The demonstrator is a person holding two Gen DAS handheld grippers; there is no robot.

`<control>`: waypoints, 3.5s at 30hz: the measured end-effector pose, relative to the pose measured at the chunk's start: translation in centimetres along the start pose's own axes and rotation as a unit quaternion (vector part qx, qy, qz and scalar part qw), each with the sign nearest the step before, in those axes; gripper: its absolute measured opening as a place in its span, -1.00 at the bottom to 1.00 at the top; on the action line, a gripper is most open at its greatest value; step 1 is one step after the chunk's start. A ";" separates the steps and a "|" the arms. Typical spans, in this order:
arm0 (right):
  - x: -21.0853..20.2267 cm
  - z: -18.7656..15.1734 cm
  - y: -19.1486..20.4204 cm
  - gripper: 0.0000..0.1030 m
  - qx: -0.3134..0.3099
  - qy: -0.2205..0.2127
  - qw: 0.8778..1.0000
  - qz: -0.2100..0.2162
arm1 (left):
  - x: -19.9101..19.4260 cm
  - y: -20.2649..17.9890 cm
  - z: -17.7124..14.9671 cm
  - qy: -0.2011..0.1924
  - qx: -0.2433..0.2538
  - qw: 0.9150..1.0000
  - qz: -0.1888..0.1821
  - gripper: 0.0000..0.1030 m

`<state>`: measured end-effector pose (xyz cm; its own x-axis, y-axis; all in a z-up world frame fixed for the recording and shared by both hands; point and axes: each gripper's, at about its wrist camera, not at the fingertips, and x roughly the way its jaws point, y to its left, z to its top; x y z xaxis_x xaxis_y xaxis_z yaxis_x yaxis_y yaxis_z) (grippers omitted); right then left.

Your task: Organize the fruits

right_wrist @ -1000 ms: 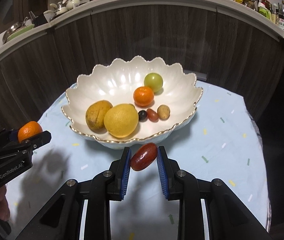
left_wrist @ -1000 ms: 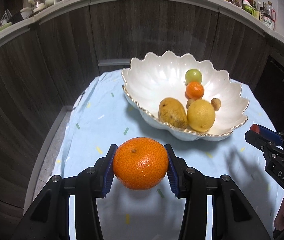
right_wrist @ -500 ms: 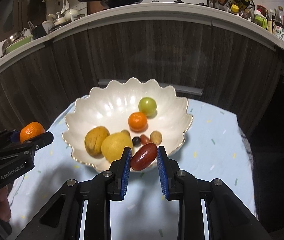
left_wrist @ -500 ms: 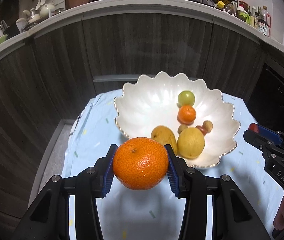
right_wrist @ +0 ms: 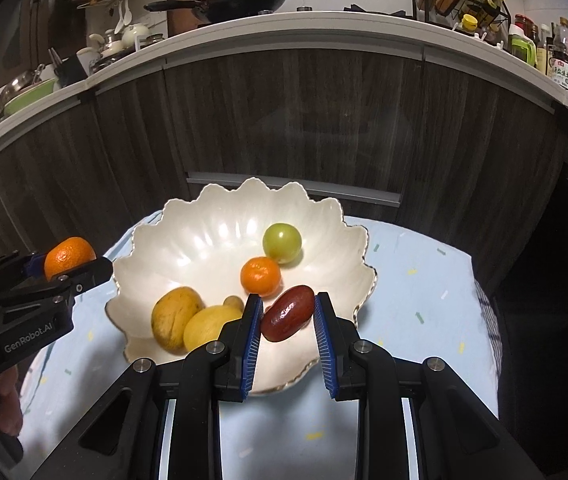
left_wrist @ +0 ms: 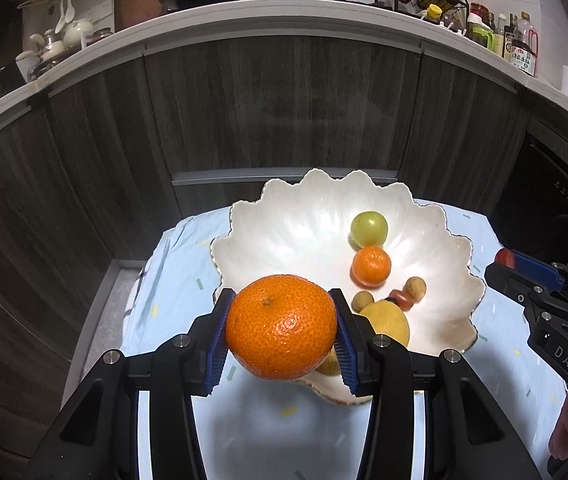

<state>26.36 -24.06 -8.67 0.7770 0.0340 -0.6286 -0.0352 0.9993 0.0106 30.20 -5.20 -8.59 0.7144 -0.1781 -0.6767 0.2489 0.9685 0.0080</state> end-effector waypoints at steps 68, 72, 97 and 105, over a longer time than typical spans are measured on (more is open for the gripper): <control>-6.0 -1.7 0.8 0.55 0.041 0.014 0.999 -0.020 | -8.2 0.1 -2.3 -0.005 -0.023 0.999 0.031 0.85; -6.6 -2.4 0.7 0.55 0.050 0.020 0.998 -0.022 | -9.2 -0.3 -2.9 -0.006 -0.022 0.999 0.029 0.85; -12.9 -8.4 1.4 0.55 0.069 0.004 0.996 -0.054 | -14.4 -1.1 -8.4 -0.006 -0.027 0.999 0.044 0.85; -14.3 -10.2 1.7 0.55 0.070 -0.004 0.996 -0.061 | -15.5 -1.3 -9.9 -0.011 -0.028 0.998 0.049 0.85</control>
<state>8.79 -22.99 -7.59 0.7749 -0.0876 -0.6260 0.1465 0.9883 0.0431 12.30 -2.00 -5.41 0.7478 -0.0854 -0.6584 0.1412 0.9895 0.0321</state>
